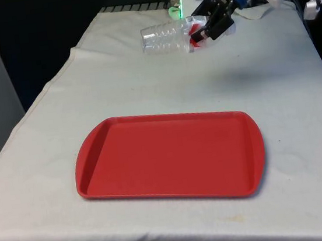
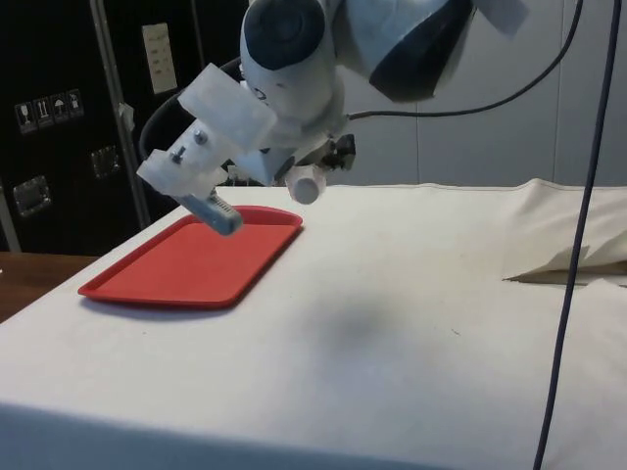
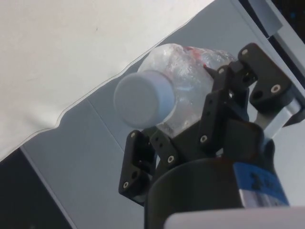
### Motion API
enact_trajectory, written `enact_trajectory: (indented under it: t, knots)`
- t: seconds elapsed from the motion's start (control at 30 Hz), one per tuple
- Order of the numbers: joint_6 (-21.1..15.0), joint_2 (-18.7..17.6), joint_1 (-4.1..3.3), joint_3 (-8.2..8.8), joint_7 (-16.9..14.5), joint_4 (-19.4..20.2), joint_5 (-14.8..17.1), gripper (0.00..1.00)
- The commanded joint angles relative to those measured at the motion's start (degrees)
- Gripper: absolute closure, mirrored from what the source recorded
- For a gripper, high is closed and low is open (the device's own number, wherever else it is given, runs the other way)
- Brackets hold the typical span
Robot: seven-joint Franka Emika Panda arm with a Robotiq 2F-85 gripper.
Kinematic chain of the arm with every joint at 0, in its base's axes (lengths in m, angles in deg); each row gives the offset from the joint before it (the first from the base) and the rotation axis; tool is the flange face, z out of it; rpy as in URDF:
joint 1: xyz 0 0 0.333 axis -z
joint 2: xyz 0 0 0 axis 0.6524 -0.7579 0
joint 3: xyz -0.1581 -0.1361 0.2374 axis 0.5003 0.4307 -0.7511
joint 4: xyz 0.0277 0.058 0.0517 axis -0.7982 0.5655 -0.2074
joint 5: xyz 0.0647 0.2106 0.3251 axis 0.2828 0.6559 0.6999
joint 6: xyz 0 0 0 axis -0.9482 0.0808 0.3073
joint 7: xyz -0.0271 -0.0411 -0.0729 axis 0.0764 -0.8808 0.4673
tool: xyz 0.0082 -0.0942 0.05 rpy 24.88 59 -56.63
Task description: Place the bottle upright on the tray.
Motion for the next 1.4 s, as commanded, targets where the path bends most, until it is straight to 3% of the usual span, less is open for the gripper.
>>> enact_trajectory:
  t: [0.0, 0.23, 0.47, 0.53, 0.73, 1.37]
  knots:
    - [-0.2, 0.5, 0.06, -0.06, -0.8, 0.1, 0.3, 1.00]
    - [0.0, 0.9, 0.00, 0.00, -1.2, -0.1, 0.0, 1.00]
    - [-0.1, 2.2, 0.17, 0.11, -3.6, -0.7, 0.8, 1.00]
    - [0.1, 1.9, 0.00, 0.11, -2.8, -0.6, 0.1, 1.00]
    - [-0.2, 3.7, 0.17, 0.69, -6.2, -1.7, 2.1, 1.00]
    - [-0.5, 7.6, 0.17, 1.78, -11.6, -3.4, 5.6, 1.00]
